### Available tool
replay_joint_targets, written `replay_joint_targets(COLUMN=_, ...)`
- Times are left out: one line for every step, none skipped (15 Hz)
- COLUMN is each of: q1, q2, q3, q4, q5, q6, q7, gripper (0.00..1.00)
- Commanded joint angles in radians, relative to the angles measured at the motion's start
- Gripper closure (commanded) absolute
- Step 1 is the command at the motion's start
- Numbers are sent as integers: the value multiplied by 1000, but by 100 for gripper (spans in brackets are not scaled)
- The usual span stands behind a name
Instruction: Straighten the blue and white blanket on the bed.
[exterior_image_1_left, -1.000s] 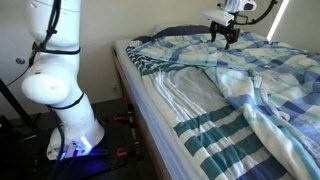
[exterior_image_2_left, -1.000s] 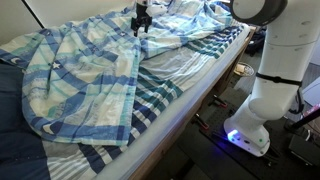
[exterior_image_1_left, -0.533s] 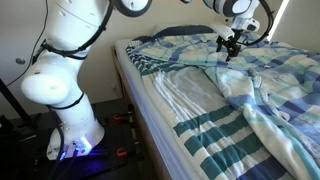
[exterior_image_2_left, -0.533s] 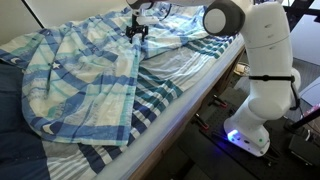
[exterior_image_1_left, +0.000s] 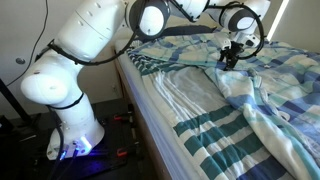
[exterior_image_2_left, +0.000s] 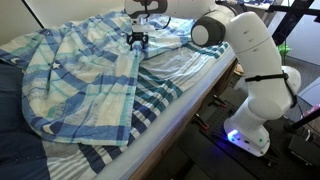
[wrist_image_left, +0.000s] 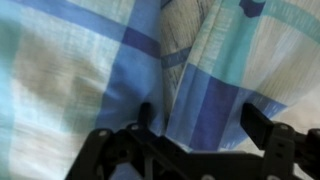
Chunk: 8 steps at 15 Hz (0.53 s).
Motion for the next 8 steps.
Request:
replay_joint_targets(q1=-6, q2=51, q3=1, q4=107, q5=9, q6=-39, q7=66, gripper=37)
replay_joint_targets(q1=-6, q2=56, q3=0, q4=119, q5=7, q6=-39, q7=77, gripper=47)
replay_joint_targets(q1=-4, q2=59, q3=-1, q4=127, q5=3, q6=-37, q7=85, gripper=54)
replay_joint_targets(q1=-2, q2=61, q3=-2, q4=137, q5=0, q6=-36, q7=95, gripper=62)
replay_joint_targets(q1=0, q2=60, q3=-5, q4=139, q5=0, q6=-31, q7=96, gripper=69)
replay_joint_targets(q1=1, q2=61, q3=-5, q4=144, q5=-2, q6=-31, q7=103, gripper=76)
replay_joint_targets(q1=2, q2=62, q3=-5, q4=150, q5=-4, q6=-29, q7=102, gripper=84)
replay_joint_targets(q1=2, q2=64, q3=-3, q4=156, q5=-4, q6=-29, q7=97, gripper=91)
